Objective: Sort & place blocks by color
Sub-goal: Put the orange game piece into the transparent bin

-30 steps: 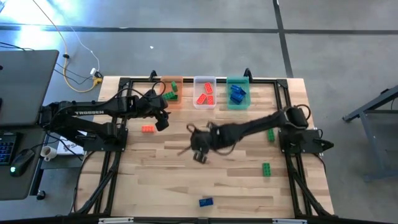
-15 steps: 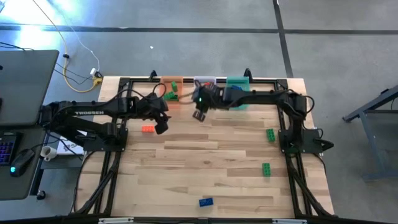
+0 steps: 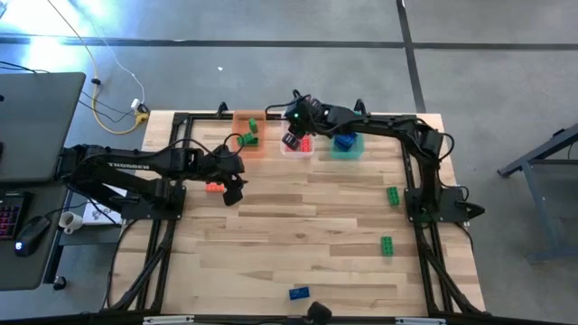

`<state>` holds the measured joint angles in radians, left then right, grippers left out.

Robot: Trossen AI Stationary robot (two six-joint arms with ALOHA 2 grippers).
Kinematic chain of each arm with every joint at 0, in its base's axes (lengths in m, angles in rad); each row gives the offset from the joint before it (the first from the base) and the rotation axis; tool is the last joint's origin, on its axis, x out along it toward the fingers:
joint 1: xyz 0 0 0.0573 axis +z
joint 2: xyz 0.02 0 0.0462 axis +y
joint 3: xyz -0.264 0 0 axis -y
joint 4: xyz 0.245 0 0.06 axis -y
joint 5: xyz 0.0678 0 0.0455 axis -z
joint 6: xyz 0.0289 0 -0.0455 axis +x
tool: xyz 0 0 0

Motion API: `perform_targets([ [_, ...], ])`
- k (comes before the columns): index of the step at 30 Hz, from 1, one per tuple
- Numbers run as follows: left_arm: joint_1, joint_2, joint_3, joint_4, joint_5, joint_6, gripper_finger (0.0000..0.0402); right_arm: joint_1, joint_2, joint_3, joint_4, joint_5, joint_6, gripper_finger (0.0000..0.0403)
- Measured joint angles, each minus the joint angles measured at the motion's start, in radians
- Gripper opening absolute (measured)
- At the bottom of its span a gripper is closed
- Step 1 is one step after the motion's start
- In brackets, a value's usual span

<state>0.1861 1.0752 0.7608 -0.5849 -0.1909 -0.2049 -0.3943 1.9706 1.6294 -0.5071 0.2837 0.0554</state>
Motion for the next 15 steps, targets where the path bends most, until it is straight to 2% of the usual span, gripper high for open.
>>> perform_targets([
  [5, -0.041, 0.000, 0.000, -0.010, 0.000, -0.023, 0.0165, -0.033, 0.057, -0.002, -0.028, -0.097, 0.045, 0.0111],
  [12, -0.085, 0.000, 0.000, -0.033, -0.001, -0.031, 0.0165, -0.040, 0.091, -0.002, -0.061, -0.126, 0.073, 0.0111],
  [15, -0.095, 0.000, 0.000, -0.032, -0.001, -0.031, 0.0165, -0.043, 0.091, -0.002, -0.074, -0.165, 0.084, 0.0127],
])
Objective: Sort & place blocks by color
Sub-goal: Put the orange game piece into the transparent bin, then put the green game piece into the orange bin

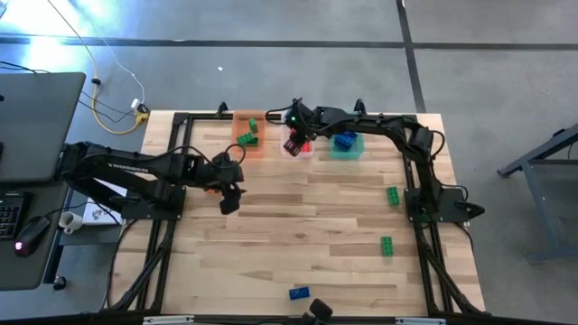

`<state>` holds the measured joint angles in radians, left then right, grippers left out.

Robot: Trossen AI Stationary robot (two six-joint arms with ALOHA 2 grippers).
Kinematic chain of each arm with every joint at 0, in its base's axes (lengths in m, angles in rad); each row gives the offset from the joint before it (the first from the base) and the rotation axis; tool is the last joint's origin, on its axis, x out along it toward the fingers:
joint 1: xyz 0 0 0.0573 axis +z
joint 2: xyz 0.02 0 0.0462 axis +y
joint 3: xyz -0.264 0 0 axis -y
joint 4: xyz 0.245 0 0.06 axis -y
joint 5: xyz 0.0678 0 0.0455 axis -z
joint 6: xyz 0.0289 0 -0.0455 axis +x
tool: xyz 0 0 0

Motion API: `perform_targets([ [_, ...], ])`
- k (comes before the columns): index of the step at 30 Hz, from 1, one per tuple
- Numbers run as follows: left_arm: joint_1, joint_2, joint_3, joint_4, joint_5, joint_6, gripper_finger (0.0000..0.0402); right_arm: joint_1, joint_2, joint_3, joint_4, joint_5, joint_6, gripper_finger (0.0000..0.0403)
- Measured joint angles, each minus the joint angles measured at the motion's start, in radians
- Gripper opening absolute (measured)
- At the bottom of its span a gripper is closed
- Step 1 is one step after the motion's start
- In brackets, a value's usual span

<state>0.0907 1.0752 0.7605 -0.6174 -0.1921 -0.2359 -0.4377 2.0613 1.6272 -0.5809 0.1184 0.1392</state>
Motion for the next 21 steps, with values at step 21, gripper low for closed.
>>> perform_targets([
  [21, 0.001, 0.000, 0.000, -0.053, -0.044, 0.000, 0.0173, 0.035, -0.030, 0.101, -0.179, 0.048, -0.035, 0.0210],
])
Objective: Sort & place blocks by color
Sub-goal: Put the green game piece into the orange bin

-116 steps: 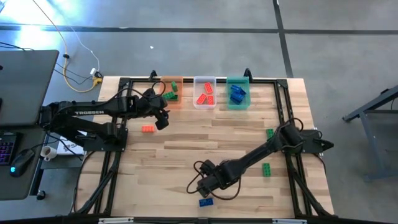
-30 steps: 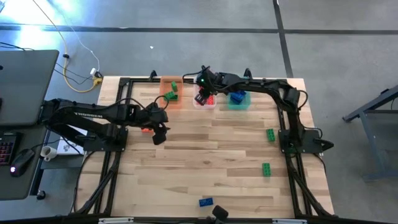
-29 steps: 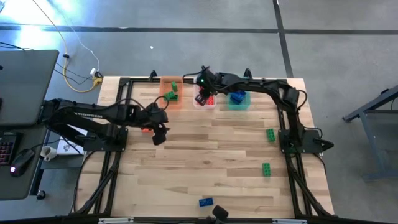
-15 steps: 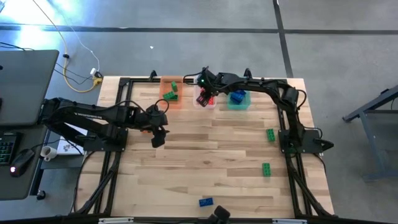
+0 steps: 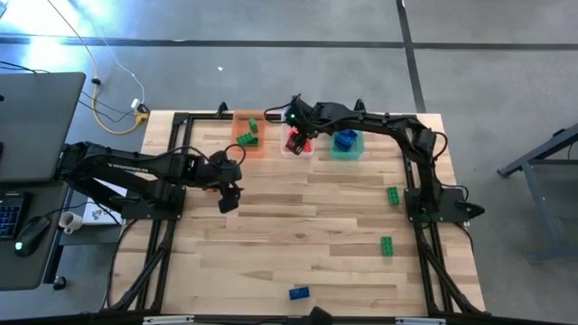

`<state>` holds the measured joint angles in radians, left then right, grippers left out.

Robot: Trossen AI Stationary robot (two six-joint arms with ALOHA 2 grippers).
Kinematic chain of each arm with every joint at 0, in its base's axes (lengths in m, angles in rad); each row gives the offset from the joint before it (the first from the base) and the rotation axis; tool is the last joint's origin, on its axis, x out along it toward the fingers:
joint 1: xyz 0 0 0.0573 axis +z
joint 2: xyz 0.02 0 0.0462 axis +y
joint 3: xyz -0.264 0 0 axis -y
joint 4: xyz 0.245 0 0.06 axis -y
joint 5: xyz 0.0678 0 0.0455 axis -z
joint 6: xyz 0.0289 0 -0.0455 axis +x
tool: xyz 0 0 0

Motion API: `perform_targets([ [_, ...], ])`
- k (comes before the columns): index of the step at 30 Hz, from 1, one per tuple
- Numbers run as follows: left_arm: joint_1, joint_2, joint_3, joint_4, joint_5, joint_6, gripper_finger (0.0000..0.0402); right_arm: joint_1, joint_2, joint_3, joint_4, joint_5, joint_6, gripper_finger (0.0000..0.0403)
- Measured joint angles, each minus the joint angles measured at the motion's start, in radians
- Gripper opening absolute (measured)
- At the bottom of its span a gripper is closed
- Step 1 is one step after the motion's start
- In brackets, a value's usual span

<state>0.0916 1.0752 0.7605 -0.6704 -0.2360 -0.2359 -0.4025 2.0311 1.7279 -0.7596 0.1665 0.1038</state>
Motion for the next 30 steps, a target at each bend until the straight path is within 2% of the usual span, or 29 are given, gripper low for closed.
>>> perform_targets([
  [9, 0.006, 0.000, 0.000, -0.111, -0.104, -0.024, 0.0223, 0.133, -0.004, 0.265, -0.226, 0.123, -0.069, 0.0211],
  [13, 0.022, 0.000, 0.000, -0.194, -0.104, -0.042, 0.0235, 0.189, -0.004, 0.369, -0.336, 0.135, -0.068, 0.0211],
  [16, 0.028, 0.000, 0.000, -0.219, -0.088, -0.042, 0.0236, 0.235, -0.005, 0.417, -0.441, 0.122, 0.009, 0.0211],
  [22, 0.024, 0.000, 0.000, -0.218, -0.082, -0.042, 0.0236, 0.360, -0.005, 0.431, -0.665, 0.073, 0.195, 0.0211],
  [30, 0.024, 0.000, 0.000, -0.216, -0.082, -0.042, 0.0236, 0.543, -0.006, 0.349, -0.813, 0.182, 0.391, 0.0211],
])
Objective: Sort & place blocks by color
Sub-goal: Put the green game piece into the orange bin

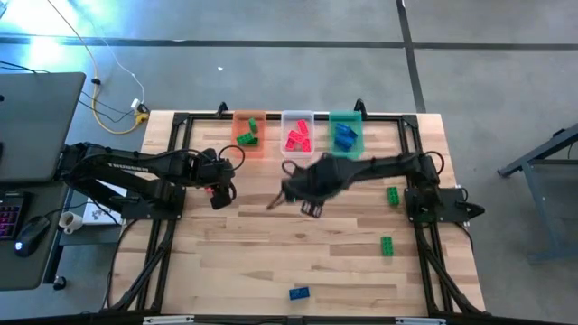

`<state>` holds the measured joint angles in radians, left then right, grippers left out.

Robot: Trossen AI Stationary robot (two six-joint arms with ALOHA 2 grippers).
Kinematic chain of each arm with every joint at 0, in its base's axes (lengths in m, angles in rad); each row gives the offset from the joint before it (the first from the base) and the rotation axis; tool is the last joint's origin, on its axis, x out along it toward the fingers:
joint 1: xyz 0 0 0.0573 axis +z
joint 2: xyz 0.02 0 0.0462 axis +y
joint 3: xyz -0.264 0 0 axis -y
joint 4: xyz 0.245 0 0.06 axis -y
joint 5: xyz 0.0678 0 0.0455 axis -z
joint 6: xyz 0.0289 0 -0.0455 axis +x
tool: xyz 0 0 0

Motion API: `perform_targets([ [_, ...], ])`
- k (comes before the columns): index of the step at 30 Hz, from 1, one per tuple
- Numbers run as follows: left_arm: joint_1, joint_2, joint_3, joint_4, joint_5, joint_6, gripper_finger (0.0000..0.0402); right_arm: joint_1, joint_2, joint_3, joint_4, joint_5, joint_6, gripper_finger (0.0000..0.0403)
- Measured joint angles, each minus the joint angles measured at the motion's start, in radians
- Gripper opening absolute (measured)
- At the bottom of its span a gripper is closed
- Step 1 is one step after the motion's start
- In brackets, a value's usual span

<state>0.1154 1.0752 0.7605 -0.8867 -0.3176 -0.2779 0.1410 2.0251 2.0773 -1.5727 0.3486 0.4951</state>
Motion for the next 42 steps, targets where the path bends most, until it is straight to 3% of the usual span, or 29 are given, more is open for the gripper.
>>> perform_targets([
  [8, 0.000, 0.000, 0.000, 0.000, 0.004, 0.000, 0.0236, 0.113, -0.040, -0.199, 0.001, 0.066, 0.110, 0.0211],
  [14, 0.000, 0.000, 0.000, 0.001, 0.015, -0.007, 0.0236, 0.149, -0.144, -0.412, 0.001, 0.060, 0.283, 0.0211],
  [23, 0.000, 0.000, 0.000, 0.004, 0.019, -0.008, 0.0236, 0.185, -0.354, -0.716, 0.024, -0.068, 0.672, 0.0211],
  [30, 0.000, 0.000, 0.000, 0.009, 0.019, -0.008, 0.0236, 0.262, -0.503, -0.894, 0.151, -0.152, 0.901, 0.0211],
  [42, 0.000, 0.000, 0.000, 0.018, 0.019, -0.008, 0.0236, 0.440, -0.575, -1.059, 0.291, -0.296, 1.221, 0.0235],
])
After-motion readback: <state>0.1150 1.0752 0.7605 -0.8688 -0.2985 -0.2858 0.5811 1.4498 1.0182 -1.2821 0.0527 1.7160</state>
